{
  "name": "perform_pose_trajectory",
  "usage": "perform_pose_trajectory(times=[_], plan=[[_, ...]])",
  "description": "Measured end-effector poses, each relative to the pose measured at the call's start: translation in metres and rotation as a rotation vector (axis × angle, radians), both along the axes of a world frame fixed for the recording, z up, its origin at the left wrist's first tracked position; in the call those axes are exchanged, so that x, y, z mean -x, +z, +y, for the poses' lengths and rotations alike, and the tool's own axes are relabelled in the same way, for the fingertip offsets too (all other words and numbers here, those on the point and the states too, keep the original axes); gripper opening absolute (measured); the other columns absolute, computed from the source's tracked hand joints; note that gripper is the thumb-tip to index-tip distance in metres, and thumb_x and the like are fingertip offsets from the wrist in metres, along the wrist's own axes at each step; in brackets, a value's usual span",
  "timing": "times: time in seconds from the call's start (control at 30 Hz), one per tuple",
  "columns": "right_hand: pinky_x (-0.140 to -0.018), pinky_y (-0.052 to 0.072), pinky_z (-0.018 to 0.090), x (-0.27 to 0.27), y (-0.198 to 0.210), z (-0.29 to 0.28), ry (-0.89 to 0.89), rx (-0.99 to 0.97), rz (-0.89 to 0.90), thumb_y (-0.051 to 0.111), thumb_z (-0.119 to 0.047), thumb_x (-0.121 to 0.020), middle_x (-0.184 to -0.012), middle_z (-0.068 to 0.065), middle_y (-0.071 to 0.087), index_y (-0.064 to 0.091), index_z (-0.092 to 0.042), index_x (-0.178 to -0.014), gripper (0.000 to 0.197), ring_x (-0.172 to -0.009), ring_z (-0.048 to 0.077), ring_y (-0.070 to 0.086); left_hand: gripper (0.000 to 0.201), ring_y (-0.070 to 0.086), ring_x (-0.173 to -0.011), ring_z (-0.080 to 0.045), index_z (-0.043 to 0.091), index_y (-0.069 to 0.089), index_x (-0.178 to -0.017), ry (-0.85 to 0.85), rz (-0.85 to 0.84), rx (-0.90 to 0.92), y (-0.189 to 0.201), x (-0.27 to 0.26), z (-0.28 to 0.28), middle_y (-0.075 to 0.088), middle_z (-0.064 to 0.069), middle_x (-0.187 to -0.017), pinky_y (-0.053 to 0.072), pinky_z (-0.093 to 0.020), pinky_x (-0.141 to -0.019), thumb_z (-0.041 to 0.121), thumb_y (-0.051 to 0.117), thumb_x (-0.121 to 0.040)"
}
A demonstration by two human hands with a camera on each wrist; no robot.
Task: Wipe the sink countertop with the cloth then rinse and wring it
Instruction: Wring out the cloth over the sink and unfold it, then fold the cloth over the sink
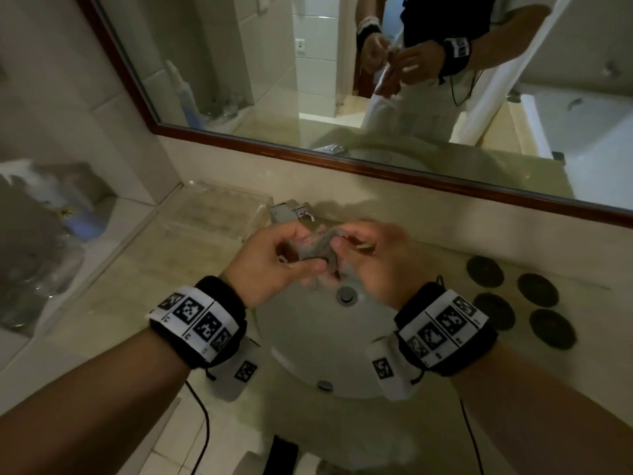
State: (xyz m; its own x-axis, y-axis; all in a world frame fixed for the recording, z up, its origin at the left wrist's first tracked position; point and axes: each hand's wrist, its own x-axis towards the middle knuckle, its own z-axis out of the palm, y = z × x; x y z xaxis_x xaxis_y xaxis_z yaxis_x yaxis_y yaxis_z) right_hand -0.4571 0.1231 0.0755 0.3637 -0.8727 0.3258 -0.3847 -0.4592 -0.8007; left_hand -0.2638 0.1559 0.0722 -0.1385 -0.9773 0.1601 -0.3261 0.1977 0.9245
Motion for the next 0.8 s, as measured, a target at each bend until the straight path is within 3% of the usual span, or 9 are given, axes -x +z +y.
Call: perform_pose_trajectory(times=[0.1, 0.2, 0.3, 0.37, 0.43, 0.5, 0.6, 0.67, 0.8], plan=[[-0.066, 0.044, 0.013, -0.014, 0.003, -0.007, -0.001, 0.000, -0.004, 0.058, -0.025, -0.088, -0.082, -0.010, 0.067, 0.074, -0.015, -0.104, 0.025, -0.073, 0.000, 0.061, 0.034, 0.059, -0.078, -0.014, 0.005, 0.058, -0.070, 0.045, -0.028, 0.056, -0.006, -0.015, -0.004, 0.060, -0.003, -0.084, 0.048, -0.031, -0.072, 0.030, 0.081, -0.068], [-0.065, 0.042, 0.016, -0.036, 0.001, -0.016, -0.016, -0.060, -0.030, 0.057, -0.020, -0.089, -0.074, -0.014, 0.061, 0.071, -0.021, -0.087, 0.014, -0.069, 0.001, 0.057, 0.048, 0.060, -0.097, -0.001, -0.007, 0.052, -0.063, 0.063, 0.040, 0.063, -0.014, -0.034, -0.012, 0.064, 0.005, -0.101, 0.047, -0.017, -0.084, 0.029, 0.083, -0.065], [-0.066, 0.048, 0.028, -0.065, 0.001, -0.029, -0.081, -0.186, -0.080, 0.050, -0.020, -0.092, -0.078, -0.003, 0.062, 0.061, -0.022, -0.081, 0.015, -0.074, 0.014, 0.058, 0.046, 0.050, -0.064, -0.009, 0.016, 0.040, -0.063, 0.031, 0.185, -0.022, -0.024, -0.060, -0.026, 0.053, 0.005, -0.071, 0.042, -0.020, -0.060, 0.012, 0.086, -0.064], [-0.072, 0.051, 0.034, -0.085, 0.001, -0.042, -0.121, -0.286, -0.105, 0.047, -0.021, -0.095, -0.088, 0.003, 0.063, 0.061, -0.014, -0.091, 0.016, -0.081, 0.020, 0.059, 0.047, 0.045, -0.063, -0.012, 0.025, 0.041, -0.071, 0.044, 0.246, -0.066, -0.031, -0.080, -0.038, 0.045, 0.001, -0.071, 0.041, -0.022, -0.056, 0.006, 0.083, -0.064], [-0.076, 0.053, 0.035, -0.106, -0.003, -0.055, -0.141, -0.345, -0.047, 0.046, -0.022, -0.098, -0.093, 0.004, 0.063, 0.058, -0.016, -0.095, 0.014, -0.086, 0.020, 0.060, 0.040, 0.050, -0.066, -0.010, 0.019, 0.048, -0.085, 0.107, 0.312, -0.105, -0.036, -0.104, -0.052, 0.049, 0.004, -0.074, 0.045, -0.025, -0.061, -0.001, 0.078, -0.067], [-0.078, 0.055, 0.038, -0.126, -0.009, -0.067, -0.120, -0.369, -0.002, 0.051, -0.025, -0.096, -0.095, 0.001, 0.064, 0.055, -0.023, -0.096, 0.005, -0.089, 0.020, 0.062, 0.036, 0.055, -0.075, -0.016, 0.011, 0.054, -0.096, 0.123, 0.369, -0.143, -0.040, -0.129, -0.066, 0.054, -0.004, -0.080, 0.049, -0.031, -0.069, 0.004, 0.077, -0.068], [-0.074, 0.057, 0.031, -0.155, -0.009, -0.084, 0.029, -0.389, 0.121, 0.068, -0.035, -0.085, -0.098, -0.006, 0.066, 0.058, -0.028, -0.106, 0.024, -0.088, 0.011, 0.065, 0.034, 0.064, -0.086, -0.014, 0.018, 0.063, -0.100, 0.060, 0.370, -0.183, -0.045, -0.163, -0.087, 0.066, 0.001, -0.090, 0.053, -0.029, -0.076, 0.002, 0.071, -0.071], [-0.068, 0.056, 0.030, -0.177, -0.003, -0.094, 0.089, -0.351, 0.215, 0.072, -0.037, -0.080, -0.085, -0.006, 0.068, 0.066, -0.028, -0.095, 0.018, -0.078, 0.010, 0.065, 0.041, 0.067, -0.097, -0.015, 0.019, 0.060, -0.108, 0.014, 0.351, -0.183, -0.049, -0.180, -0.101, 0.069, -0.007, -0.105, 0.055, -0.030, -0.082, -0.003, 0.068, -0.074], [-0.059, 0.052, 0.037, -0.213, -0.003, -0.117, -0.015, -0.346, 0.222, 0.073, -0.030, -0.080, -0.068, 0.001, 0.061, 0.059, -0.022, -0.075, 0.018, -0.063, 0.018, 0.060, 0.052, 0.064, -0.108, -0.020, 0.025, 0.052, -0.114, -0.021, 0.436, -0.208, -0.060, -0.207, -0.121, 0.062, -0.008, -0.121, 0.056, -0.032, -0.087, 0.027, 0.072, -0.066]])
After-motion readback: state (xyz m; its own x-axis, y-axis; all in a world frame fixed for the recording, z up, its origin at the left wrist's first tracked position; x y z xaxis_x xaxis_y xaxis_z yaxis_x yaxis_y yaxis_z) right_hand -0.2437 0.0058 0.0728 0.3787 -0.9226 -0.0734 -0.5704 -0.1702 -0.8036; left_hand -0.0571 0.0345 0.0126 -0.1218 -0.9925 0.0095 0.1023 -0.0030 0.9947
